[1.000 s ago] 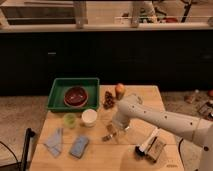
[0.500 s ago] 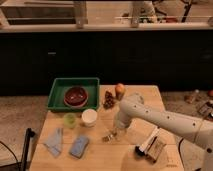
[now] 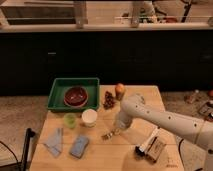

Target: Place fork in plastic cup

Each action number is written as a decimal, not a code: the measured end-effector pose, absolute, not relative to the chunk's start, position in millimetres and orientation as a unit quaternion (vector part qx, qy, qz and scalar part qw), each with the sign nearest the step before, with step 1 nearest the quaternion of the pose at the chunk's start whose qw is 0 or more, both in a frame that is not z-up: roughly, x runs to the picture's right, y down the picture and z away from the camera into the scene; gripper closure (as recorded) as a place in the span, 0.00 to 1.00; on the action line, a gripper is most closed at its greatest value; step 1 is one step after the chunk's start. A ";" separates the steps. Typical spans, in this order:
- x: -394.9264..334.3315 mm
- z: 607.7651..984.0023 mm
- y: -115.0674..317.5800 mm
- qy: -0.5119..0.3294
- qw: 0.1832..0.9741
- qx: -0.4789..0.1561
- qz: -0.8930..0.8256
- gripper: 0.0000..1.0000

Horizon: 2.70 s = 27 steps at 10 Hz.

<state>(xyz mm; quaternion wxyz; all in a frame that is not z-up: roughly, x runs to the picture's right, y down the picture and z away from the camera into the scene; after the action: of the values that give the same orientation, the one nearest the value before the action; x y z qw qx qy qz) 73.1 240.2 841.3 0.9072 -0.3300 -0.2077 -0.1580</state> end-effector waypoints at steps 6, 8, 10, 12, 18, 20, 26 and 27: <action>77.6 836.3 242.2 -0.205 0.905 -0.334 -0.163 1.00; 77.7 836.2 242.1 -0.205 0.905 -0.334 -0.163 1.00; 77.8 836.2 242.0 -0.205 0.905 -0.334 -0.163 1.00; 77.8 836.2 242.0 -0.205 0.906 -0.334 -0.163 1.00; 84.7 822.6 234.7 -0.204 0.913 -0.311 -0.167 1.00; 80.5 798.6 218.0 -0.212 0.919 -0.283 -0.173 1.00; 77.1 778.3 209.9 -0.215 0.924 -0.252 -0.190 1.00; 74.9 776.1 209.1 -0.215 0.924 -0.249 -0.193 1.00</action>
<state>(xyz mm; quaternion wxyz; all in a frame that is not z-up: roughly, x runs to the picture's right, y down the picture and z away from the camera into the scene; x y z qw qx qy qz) 74.9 209.1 776.1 0.9243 -0.2494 -0.2147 -0.1931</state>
